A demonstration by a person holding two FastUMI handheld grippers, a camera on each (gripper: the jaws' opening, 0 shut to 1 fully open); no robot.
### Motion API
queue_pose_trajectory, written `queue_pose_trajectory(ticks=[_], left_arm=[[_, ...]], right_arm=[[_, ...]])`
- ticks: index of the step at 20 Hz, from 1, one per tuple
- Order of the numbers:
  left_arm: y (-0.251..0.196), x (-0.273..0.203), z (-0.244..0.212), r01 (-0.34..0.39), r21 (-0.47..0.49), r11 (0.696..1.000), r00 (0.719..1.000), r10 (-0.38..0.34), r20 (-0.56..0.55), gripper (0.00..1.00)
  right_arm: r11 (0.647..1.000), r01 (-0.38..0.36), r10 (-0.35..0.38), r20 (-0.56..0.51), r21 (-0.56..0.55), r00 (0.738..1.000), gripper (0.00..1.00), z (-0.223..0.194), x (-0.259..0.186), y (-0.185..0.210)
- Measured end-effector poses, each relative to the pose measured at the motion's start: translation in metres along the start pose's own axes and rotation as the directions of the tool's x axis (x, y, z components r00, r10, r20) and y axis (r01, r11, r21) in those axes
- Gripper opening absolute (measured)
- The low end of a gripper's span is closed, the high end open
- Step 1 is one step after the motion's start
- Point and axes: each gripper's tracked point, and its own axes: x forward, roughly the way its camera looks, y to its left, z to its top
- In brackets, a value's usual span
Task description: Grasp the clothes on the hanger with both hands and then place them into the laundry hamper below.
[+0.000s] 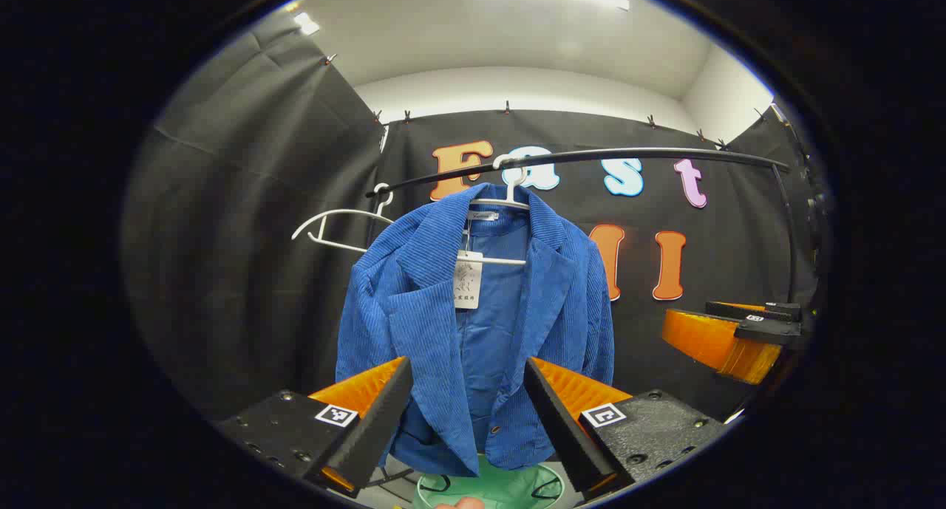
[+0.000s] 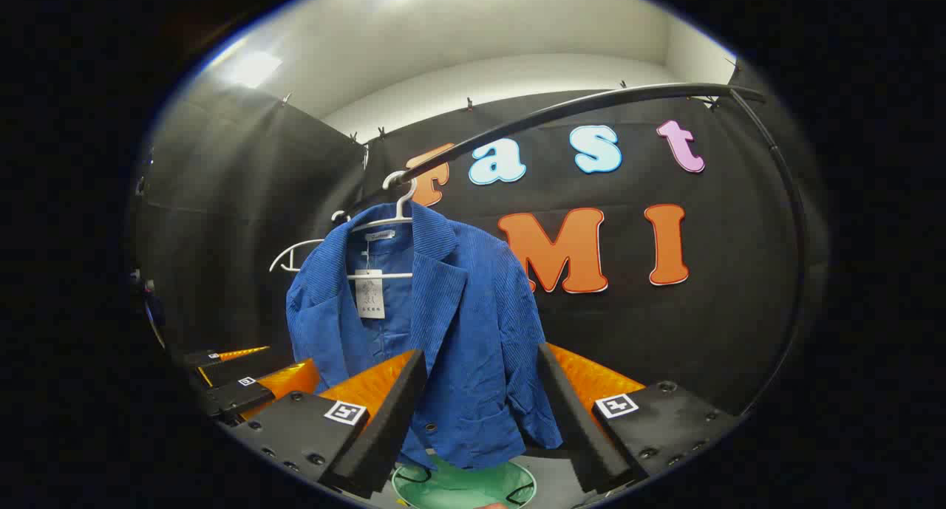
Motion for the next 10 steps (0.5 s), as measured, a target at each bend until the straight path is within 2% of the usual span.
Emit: queue_pose_trajectory(ticks=[1,2,10], left_arm=[[-0.002,-0.001,0.001,-0.002,0.004,1.0,1.0,0.002,0.004,0.95],[-0.005,-0.002,0.002,0.001,0.004,1.0,1.0,-0.001,0.003,0.92],[-0.006,0.001,0.005,-0.016,0.009,1.0,1.0,0.016,0.01,0.92]], right_arm=[[1.0,-0.004,0.004,0.0,0.005,1.0,0.97,-0.001,0.001,-0.002],[1.0,-0.006,0.006,-0.001,0.01,1.0,0.97,0.0,0.002,-0.004],[0.999,-0.018,0.019,-0.02,0.042,1.0,0.97,-0.011,0.009,-0.007]])
